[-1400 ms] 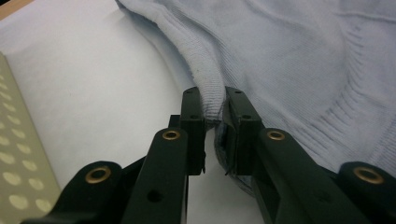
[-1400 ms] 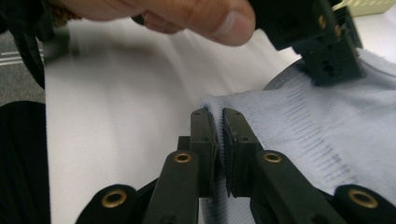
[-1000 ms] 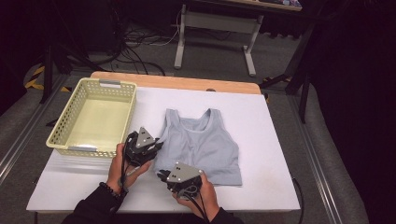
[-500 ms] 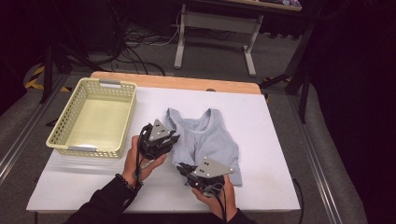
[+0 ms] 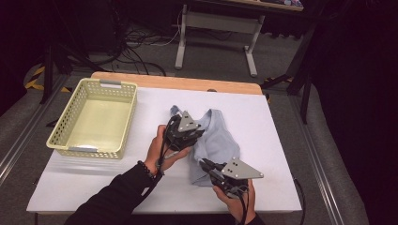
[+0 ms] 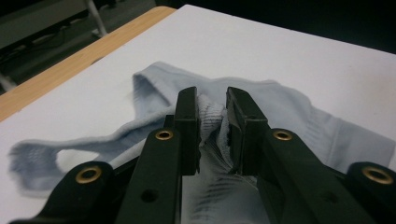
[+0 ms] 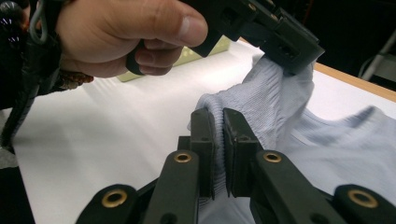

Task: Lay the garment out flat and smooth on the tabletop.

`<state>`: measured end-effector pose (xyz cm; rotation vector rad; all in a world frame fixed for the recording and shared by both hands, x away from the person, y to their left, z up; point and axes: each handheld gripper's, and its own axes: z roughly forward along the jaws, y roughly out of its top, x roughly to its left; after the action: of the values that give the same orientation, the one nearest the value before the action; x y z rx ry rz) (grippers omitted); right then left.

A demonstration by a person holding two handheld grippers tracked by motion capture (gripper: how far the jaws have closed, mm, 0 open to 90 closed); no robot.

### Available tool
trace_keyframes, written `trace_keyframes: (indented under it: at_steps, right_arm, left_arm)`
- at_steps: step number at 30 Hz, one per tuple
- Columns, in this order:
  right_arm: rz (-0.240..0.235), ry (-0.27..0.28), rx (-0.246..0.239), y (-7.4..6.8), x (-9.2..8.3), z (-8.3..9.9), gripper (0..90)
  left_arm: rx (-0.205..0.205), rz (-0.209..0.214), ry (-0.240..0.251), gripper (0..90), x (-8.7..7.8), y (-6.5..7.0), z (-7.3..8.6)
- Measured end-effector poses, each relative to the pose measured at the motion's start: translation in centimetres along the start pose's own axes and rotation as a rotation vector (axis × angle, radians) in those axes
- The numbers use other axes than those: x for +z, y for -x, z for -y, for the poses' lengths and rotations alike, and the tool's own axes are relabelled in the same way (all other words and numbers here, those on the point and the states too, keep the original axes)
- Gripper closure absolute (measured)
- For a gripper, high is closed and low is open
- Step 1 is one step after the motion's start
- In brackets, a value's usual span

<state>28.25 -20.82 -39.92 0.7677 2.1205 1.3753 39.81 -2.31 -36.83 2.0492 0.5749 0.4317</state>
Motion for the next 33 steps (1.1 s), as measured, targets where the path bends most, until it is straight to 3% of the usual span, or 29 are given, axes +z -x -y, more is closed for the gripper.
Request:
trace_keyframes:
  at_steps: [3,5,7,8,10,13,16,18,20,22,26,27,28,29,31,33]
  right_arm:
    - [0.024,0.002,0.026,0.9,-0.8,0.5,83.4]
    - [0.039,0.005,0.046,1.5,-1.2,1.0,83.4]
    - [0.053,0.001,0.062,1.9,-1.6,1.5,83.4]
    - [0.062,-0.004,0.065,2.1,-1.9,1.8,83.5]
    - [0.082,-0.009,0.074,2.5,-2.4,2.2,83.4]
    - [0.108,-0.005,0.090,2.9,-3.3,2.8,83.5]
    - [0.136,-0.008,0.109,3.6,-4.0,3.5,83.5]
    - [0.152,-0.011,0.131,4.0,-4.4,4.0,83.4]
    - [0.169,-0.015,0.162,4.3,-4.7,4.6,83.4]
    - [0.177,-0.020,0.183,4.5,-4.8,5.1,83.3]
    - [0.191,-0.051,0.200,4.6,-5.0,6.2,83.1]
    - [0.194,-0.059,0.199,4.7,-5.1,6.4,83.0]
    - [0.203,-0.065,0.192,4.7,-5.1,6.6,82.9]
    - [0.209,-0.078,0.197,4.8,-5.2,6.9,82.6]
    - [0.208,-0.094,0.217,5.1,-5.2,7.4,81.0]
    - [0.236,-0.125,0.243,5.4,-5.2,8.1,74.0]
  left_arm:
    - [0.005,-0.005,0.018,69.1,0.6,0.4,-1.0]
    - [-0.006,-0.039,0.081,59.0,0.0,0.6,-1.4]
    - [-0.018,-0.028,0.121,52.1,-0.9,0.6,-1.4]
    - [-0.012,-0.047,0.133,46.2,-1.4,0.7,-1.3]
    - [-0.004,-0.056,0.153,36.4,-2.7,1.0,-0.7]
    - [-0.014,-0.023,0.173,26.6,-4.6,2.0,1.3]
    - [0.038,0.044,0.109,21.0,-4.5,4.8,4.3]
    - [0.067,0.116,0.058,20.0,-3.5,7.1,6.5]
    - [0.091,0.162,0.019,20.1,-2.7,8.7,7.8]
    - [0.100,0.160,-0.021,19.7,-1.5,9.8,8.8]
    - [0.086,0.130,-0.120,19.7,0.7,10.0,9.8]
    - [0.095,0.104,-0.133,19.7,1.0,9.8,9.8]
    - [0.095,0.104,-0.133,20.5,1.0,9.8,9.8]
    - [0.063,0.106,-0.129,21.8,1.3,9.4,9.7]
    - [0.088,0.057,-0.160,23.5,1.5,9.2,9.6]
    - [0.064,0.080,-0.169,28.4,1.6,8.8,9.6]
